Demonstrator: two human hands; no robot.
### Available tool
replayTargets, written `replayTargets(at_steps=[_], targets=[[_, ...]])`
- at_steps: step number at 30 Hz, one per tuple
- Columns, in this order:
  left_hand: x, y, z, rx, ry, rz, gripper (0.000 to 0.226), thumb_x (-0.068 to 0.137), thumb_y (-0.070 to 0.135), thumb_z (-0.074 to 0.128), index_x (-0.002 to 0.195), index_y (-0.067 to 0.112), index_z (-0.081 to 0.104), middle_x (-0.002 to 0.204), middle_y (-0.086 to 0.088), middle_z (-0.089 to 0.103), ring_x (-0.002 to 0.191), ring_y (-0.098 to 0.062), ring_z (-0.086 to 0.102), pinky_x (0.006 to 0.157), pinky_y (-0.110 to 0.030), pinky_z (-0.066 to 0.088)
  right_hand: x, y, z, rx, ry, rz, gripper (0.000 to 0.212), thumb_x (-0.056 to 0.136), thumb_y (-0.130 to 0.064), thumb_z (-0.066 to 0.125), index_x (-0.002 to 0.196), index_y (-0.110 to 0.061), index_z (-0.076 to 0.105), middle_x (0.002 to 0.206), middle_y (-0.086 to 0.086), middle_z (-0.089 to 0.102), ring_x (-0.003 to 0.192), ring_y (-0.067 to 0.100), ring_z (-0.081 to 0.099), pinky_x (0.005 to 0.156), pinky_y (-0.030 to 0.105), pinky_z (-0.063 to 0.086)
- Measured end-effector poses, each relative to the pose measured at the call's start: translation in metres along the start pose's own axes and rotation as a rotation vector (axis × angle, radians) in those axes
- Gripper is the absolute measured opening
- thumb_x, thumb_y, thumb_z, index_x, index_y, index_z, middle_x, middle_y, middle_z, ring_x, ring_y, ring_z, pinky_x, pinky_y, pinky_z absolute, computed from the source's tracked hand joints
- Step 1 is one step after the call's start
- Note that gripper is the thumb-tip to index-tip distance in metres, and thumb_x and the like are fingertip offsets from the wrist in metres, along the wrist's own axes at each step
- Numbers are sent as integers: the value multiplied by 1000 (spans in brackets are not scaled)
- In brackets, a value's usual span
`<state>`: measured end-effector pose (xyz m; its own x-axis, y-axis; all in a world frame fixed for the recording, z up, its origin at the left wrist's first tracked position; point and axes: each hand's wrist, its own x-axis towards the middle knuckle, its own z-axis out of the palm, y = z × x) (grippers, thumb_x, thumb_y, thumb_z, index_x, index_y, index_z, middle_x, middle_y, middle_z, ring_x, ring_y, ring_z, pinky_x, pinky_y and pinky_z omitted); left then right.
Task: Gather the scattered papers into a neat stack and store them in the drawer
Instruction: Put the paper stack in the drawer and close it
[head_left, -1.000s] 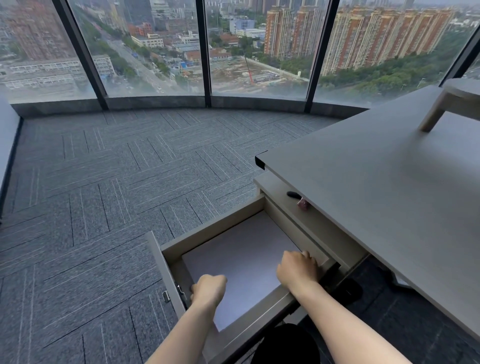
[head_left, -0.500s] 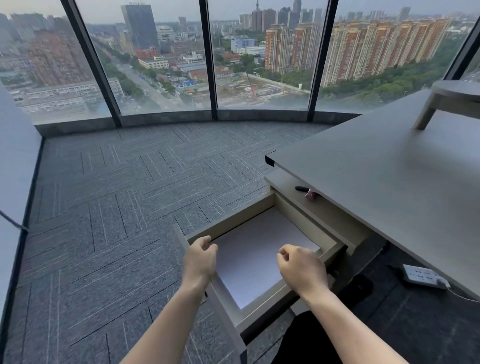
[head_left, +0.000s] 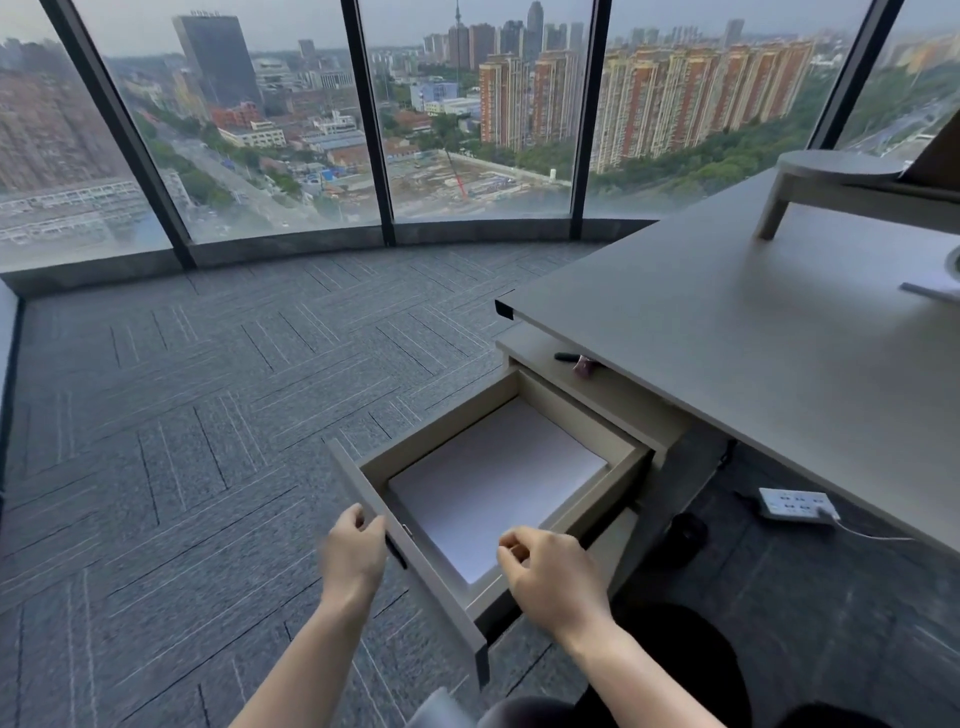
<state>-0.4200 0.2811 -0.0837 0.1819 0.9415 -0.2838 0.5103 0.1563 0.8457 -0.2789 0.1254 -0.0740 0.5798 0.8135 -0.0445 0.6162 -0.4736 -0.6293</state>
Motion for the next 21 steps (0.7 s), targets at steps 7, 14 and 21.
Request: replayTargets(at_steps=[7, 14, 21], targets=[[-3, -4, 4, -12, -43, -27, 44, 94, 18, 49, 136, 7, 50, 130, -5, 57, 120, -24, 52, 97, -36, 41, -12, -15, 16, 18, -76, -24, 38, 89, -50, 50, 115, -26, 65, 100, -11, 71, 92, 9, 65, 81, 32, 54], [-2, -7, 2, 4, -76, 17, 12, 85, 13, 54, 75, 18, 57, 74, 0, 61, 72, -22, 54, 67, -36, 44, -10, -27, 26, 1, -110, -9, 41, 87, -55, 52, 113, -27, 65, 97, -11, 71, 90, 10, 65, 78, 31, 55], [6, -10, -3, 12, -130, 82, 3, 86, 21, 58, 85, 18, 60, 80, -2, 66, 74, -20, 60, 72, -40, 49, -18, -34, 31, 1, -106, 41, 43, 87, -58, 53, 118, -30, 62, 97, -13, 69, 87, 7, 63, 66, 24, 47]])
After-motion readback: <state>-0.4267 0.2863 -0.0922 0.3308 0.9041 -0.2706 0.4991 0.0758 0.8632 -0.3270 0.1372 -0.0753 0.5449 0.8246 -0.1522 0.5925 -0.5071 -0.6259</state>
